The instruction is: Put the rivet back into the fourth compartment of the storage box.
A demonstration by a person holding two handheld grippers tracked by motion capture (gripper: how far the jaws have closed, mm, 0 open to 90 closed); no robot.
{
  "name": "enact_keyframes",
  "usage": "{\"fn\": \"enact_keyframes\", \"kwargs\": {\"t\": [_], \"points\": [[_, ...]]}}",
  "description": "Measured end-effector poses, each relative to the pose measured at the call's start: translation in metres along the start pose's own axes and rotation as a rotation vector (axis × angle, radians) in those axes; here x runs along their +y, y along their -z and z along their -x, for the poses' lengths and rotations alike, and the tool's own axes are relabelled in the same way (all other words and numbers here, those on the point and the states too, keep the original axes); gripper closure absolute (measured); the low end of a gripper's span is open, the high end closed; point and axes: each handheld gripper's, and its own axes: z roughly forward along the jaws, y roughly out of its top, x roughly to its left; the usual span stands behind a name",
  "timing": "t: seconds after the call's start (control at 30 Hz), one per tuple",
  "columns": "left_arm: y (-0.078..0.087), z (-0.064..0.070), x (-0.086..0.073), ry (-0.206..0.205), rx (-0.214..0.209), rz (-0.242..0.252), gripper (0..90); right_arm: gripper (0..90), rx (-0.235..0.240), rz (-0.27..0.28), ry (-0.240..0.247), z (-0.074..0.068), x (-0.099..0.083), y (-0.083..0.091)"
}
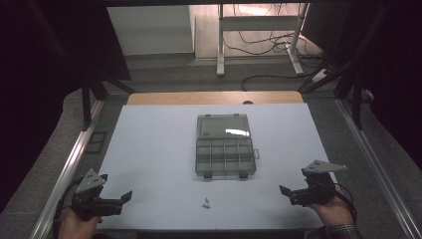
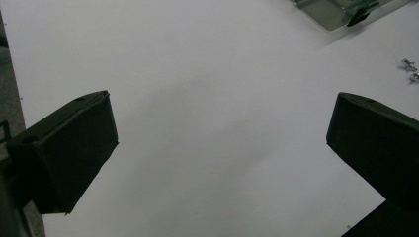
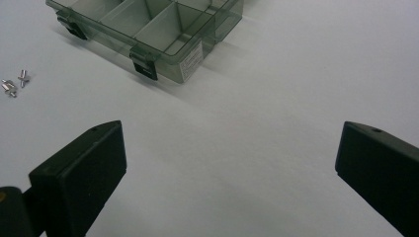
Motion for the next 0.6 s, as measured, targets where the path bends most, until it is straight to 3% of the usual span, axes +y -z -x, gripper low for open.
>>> {"fn": "enact_keyframes", "kwargs": {"t": [0.1,0.4,0.6], "points": [[-0.0001,-0.0016,-0.0007,0.011,-0.004,-0.005,0.0,0.0,0.003,-0.002,0.002,0.0007,0.0002,-0.0006],[0.0001,-0.0018,-0.0007,-0.013,-0.01,0.012,0.0,0.0,0.014,-0.012,0.004,0.0025,0.0013,-0.0043],[-0.0017,-0.0004,-0.0008,-0.027,-0.009,-0.004,0.0,0.0,0.02,-0.019,-0.006,0.0023,0.0017,-0.0047]]}}
